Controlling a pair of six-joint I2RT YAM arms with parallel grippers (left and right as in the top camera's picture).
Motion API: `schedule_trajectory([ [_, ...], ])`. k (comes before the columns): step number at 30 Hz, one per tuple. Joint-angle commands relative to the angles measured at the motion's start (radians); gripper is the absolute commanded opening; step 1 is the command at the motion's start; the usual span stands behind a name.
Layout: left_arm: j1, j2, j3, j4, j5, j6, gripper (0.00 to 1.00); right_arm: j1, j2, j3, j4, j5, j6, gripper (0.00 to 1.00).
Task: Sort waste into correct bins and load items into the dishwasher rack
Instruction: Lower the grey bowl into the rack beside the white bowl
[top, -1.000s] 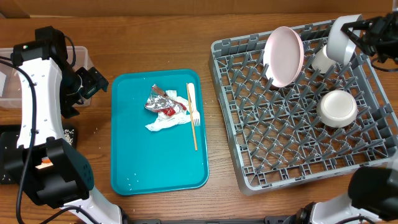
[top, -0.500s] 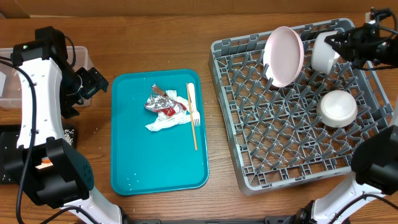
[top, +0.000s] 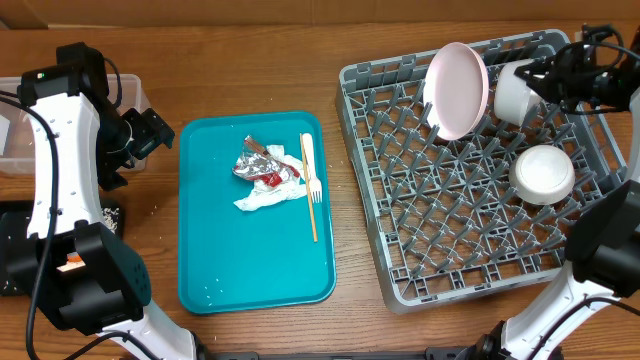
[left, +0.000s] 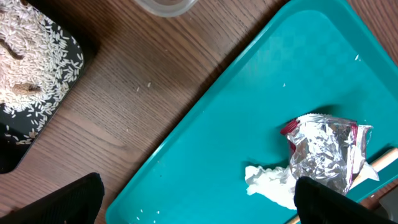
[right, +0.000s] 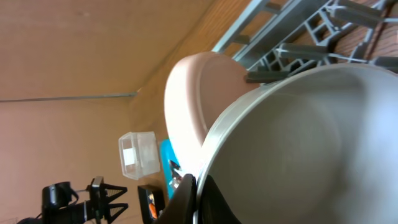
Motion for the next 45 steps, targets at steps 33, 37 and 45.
schedule_trajectory([
  [33,-0.002,-0.010,0.021,-0.008,-0.014,0.019,1.00,-0.012,-0.059,-0.042,-0.048,0.061,-0.060,0.04],
  [37,-0.002,-0.009,0.021,-0.002,-0.014,0.019,1.00,-0.013,-0.159,-0.037,-0.066,0.186,-0.059,0.04],
  [45,-0.002,-0.009,0.021,-0.005,-0.015,0.020,1.00,-0.013,-0.278,-0.038,-0.222,0.123,-0.061,0.04],
])
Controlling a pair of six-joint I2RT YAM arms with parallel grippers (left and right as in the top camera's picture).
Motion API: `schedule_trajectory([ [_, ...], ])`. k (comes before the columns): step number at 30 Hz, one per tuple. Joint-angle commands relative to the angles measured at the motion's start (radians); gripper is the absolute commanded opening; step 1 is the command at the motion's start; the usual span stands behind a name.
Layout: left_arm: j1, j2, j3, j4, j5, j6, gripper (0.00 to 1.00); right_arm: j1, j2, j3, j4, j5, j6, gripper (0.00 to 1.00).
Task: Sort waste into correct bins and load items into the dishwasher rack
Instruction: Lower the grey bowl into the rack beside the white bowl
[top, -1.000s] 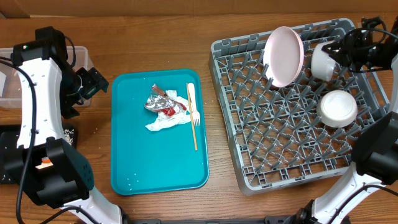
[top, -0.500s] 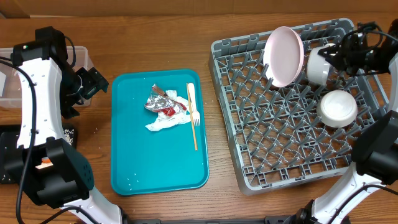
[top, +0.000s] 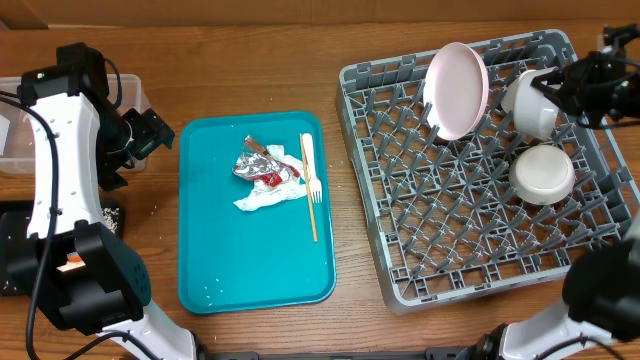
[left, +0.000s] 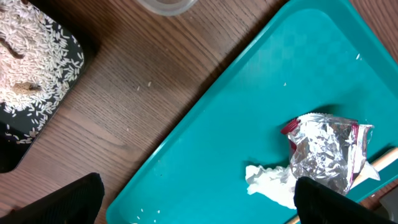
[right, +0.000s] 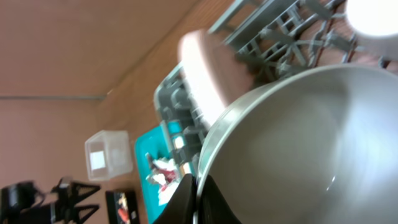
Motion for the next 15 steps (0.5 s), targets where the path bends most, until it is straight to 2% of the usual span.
schedule_trajectory([
  [1,-0.002,-0.009,0.021,-0.004,-0.015,0.020,1.00,-0.002,-0.034,0.003,-0.088,-0.037,-0.028,0.04],
  [5,-0.002,-0.009,0.021,-0.003,-0.015,0.019,1.00,0.002,-0.034,-0.019,-0.195,-0.046,-0.103,0.04],
  [8,-0.002,-0.010,0.021,-0.003,-0.021,0.019,1.00,0.002,-0.035,-0.071,-0.238,-0.133,-0.202,0.04],
  [13,-0.002,-0.009,0.021,0.003,-0.022,0.019,1.00,0.002,-0.034,-0.238,-0.252,-0.313,-0.401,0.04],
  [15,-0.002,-0.009,0.021,0.004,-0.021,0.019,1.00,0.002,-0.034,-0.315,-0.212,-0.345,-0.409,0.04],
])
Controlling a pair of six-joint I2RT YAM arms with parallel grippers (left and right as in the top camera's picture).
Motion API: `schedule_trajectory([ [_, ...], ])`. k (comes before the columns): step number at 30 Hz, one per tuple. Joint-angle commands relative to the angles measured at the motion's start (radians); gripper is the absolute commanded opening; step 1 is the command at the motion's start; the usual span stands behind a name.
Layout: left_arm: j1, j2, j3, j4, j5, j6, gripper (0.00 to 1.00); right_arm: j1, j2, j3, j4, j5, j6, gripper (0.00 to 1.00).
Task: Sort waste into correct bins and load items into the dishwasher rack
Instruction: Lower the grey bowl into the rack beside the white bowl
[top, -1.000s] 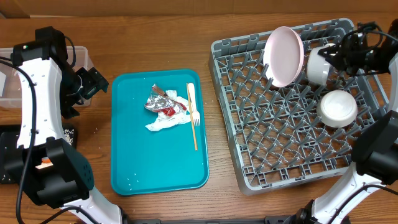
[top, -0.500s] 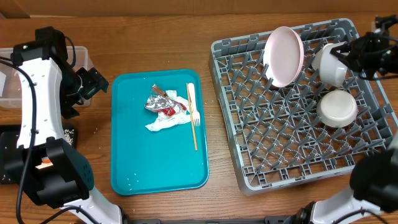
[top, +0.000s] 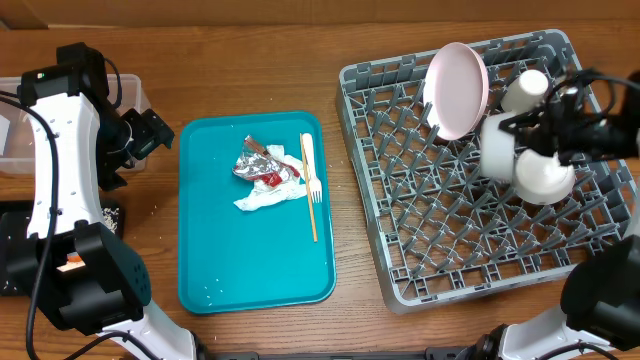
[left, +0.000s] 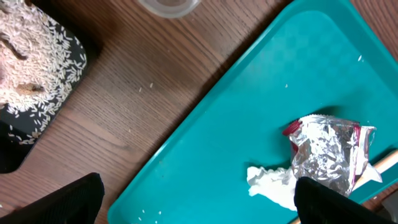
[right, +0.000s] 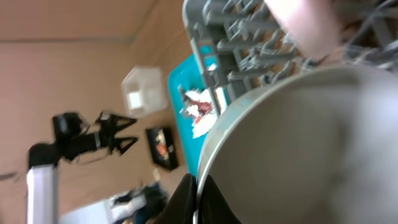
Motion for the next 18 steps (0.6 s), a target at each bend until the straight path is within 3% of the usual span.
schedule_trajectory([
  [1,-0.002,-0.010,0.021,0.002,-0.013,0.019,1.00,0.000,0.006,-0.109,0.049,-0.131,-0.122,0.04],
  [7,-0.002,-0.010,0.021,-0.002,-0.013,0.019,1.00,0.000,0.006,-0.216,0.118,-0.129,-0.115,0.04],
  [18,-0.002,-0.009,0.021,-0.002,-0.013,0.019,1.00,0.006,0.006,-0.229,0.126,-0.119,-0.115,0.04],
])
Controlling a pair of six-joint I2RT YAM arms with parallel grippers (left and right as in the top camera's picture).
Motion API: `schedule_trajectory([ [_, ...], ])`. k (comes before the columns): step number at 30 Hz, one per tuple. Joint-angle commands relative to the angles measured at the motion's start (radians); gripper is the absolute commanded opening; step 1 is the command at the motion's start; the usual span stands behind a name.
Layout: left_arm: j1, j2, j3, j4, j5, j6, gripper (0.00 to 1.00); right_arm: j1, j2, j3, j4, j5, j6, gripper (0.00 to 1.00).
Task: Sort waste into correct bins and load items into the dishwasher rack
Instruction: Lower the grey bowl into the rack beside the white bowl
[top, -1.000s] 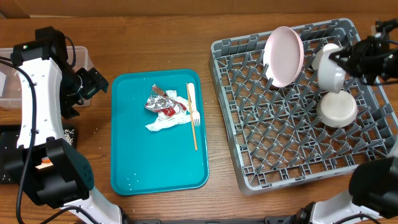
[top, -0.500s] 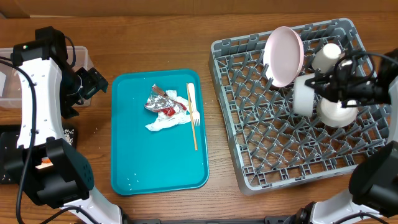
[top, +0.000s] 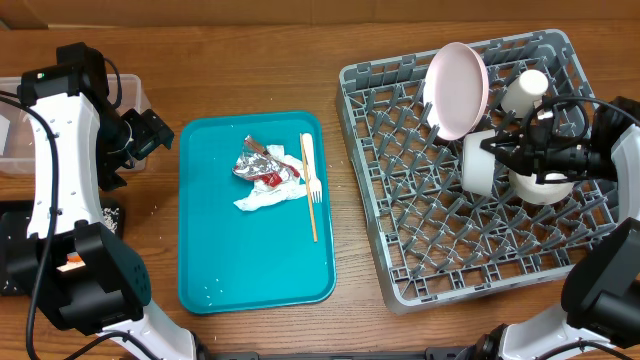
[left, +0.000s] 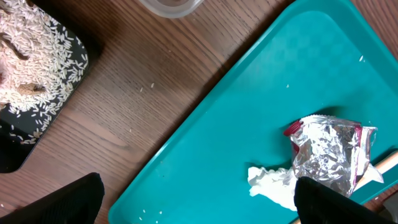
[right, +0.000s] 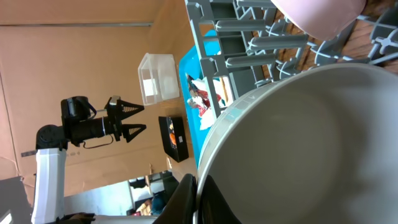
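My right gripper (top: 500, 150) is shut on the rim of a white cup (top: 479, 163), holding it on its side over the middle of the grey dishwasher rack (top: 400, 270). In the right wrist view the cup's inside (right: 311, 137) fills the frame and my fingers (right: 198, 186) pinch its rim. A crumpled foil wrapper (top: 262, 163), a white napkin (top: 265, 197), a fork (top: 311, 170) and a chopstick lie on the teal tray (top: 250, 265). My left gripper (top: 152, 130) hangs open left of the tray; foil (left: 326, 149) and napkin (left: 270, 180) lie beside its right fingertip (left: 329, 199).
The rack holds a pink plate (top: 458, 88) on edge, a second white cup (top: 527, 88) at the back right and an upturned white bowl (top: 545, 185). A clear bin (top: 125, 90) and a black bin with rice (left: 31, 68) stand at the table's left.
My right gripper has moved the white cup a little further left and towards the front over the rack. The left arm and the tray's contents have not moved.
My right gripper held the white cup at the rack's back right corner beside the pink plate. Then it was slightly further right. Then it held the cup over the rack's middle, with another cup showing at the back right. The left gripper stayed open throughout.
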Motion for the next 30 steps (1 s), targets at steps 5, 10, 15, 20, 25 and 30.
schedule_trajectory([
  [5,-0.002,-0.009,0.021,0.001,-0.010,0.019,1.00,0.044,-0.005,-0.042,0.003,-0.092,-0.020,0.04],
  [10,-0.002,-0.010,0.021,-0.001,-0.010,0.019,1.00,0.100,-0.005,-0.048,0.030,-0.140,-0.019,0.04],
  [15,-0.002,-0.009,0.021,-0.005,-0.010,0.019,1.00,0.109,-0.005,-0.048,0.071,-0.121,-0.003,0.04],
  [20,-0.002,-0.009,0.021,-0.005,-0.010,0.019,1.00,0.083,-0.005,-0.048,0.135,-0.028,0.072,0.04],
  [25,-0.002,-0.009,0.021,-0.003,-0.010,0.019,1.00,0.082,-0.005,-0.048,0.154,0.006,0.076,0.04],
  [30,-0.002,-0.010,0.021,-0.004,-0.010,0.019,1.00,0.081,-0.005,-0.048,0.198,0.096,0.149,0.04],
])
